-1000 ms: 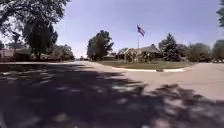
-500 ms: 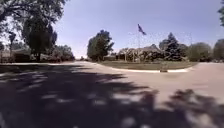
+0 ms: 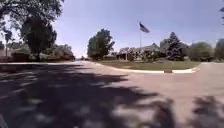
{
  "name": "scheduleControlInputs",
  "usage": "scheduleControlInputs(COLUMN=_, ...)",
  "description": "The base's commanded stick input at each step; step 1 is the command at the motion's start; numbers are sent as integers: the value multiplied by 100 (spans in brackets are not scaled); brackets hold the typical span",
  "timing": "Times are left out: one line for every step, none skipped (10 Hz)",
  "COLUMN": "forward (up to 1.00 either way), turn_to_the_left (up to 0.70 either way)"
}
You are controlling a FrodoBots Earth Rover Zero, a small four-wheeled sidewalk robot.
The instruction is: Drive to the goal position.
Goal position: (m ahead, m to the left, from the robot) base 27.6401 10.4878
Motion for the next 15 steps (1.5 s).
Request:
scheduleControlInputs(forward=100, turn_to_the_left=0)
scheduleControlInputs(forward=100, turn_to_the_left=0)
scheduleControlInputs(forward=100, turn_to_the_left=0)
scheduleControlInputs(forward=100, turn_to_the_left=0)
scheduleControlInputs(forward=100, turn_to_the_left=0)
scheduleControlInputs(forward=100, turn_to_the_left=0)
scheduleControlInputs(forward=100, turn_to_the_left=0)
scheduleControlInputs(forward=100, turn_to_the_left=0)
scheduleControlInputs(forward=100, turn_to_the_left=0)
scheduleControlInputs(forward=100, turn_to_the_left=0)
scheduleControlInputs(forward=100, turn_to_the_left=0)
scheduleControlInputs(forward=100, turn_to_the_left=0)
scheduleControlInputs(forward=100, turn_to_the_left=0)
scheduleControlInputs(forward=100, turn_to_the_left=0)
scheduleControlInputs(forward=100, turn_to_the_left=0)
